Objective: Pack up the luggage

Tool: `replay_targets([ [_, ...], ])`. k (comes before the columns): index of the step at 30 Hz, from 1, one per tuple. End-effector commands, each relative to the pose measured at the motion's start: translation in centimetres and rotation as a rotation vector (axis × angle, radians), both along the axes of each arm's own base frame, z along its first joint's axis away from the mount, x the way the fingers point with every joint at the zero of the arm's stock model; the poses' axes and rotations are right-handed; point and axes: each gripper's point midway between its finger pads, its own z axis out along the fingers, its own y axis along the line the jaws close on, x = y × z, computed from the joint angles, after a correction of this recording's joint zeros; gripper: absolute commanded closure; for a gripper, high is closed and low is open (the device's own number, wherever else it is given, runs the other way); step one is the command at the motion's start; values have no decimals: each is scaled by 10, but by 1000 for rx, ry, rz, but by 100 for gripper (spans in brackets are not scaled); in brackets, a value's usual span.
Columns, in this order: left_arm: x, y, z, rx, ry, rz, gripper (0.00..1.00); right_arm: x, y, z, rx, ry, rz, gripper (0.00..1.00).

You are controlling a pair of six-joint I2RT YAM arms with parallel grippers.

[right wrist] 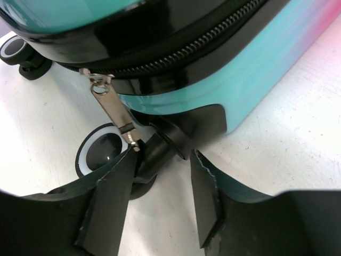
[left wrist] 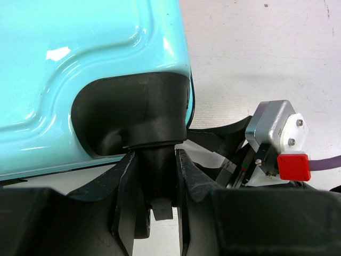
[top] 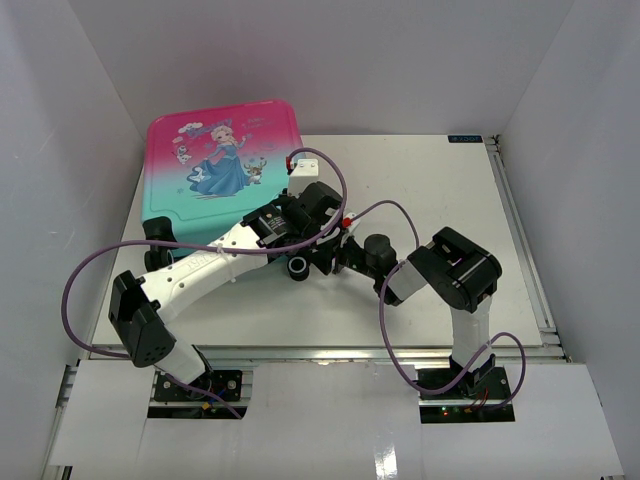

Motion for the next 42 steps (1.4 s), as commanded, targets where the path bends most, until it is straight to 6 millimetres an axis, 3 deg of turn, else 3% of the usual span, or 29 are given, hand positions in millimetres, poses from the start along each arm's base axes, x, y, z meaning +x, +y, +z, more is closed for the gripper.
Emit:
replay_targets([
  [1, 3, 2, 76, -142, -180, -7, 100, 7, 6, 103, 252, -301, 5, 46],
  [15, 3, 1, 76, -144, -182, -11, 100, -2, 3, 131, 303, -352, 25, 45],
  [32, 3, -3, 78, -163, -182, -24, 100, 12, 18, 123, 295, -279, -48, 49],
  [36, 2, -4, 78, -166, -181, -28, 100, 17, 18, 120, 293, -265, -78, 53],
  [42, 3, -6, 77, -171, -181, -34, 100, 25, 19, 116, 287, -249, -112, 66],
])
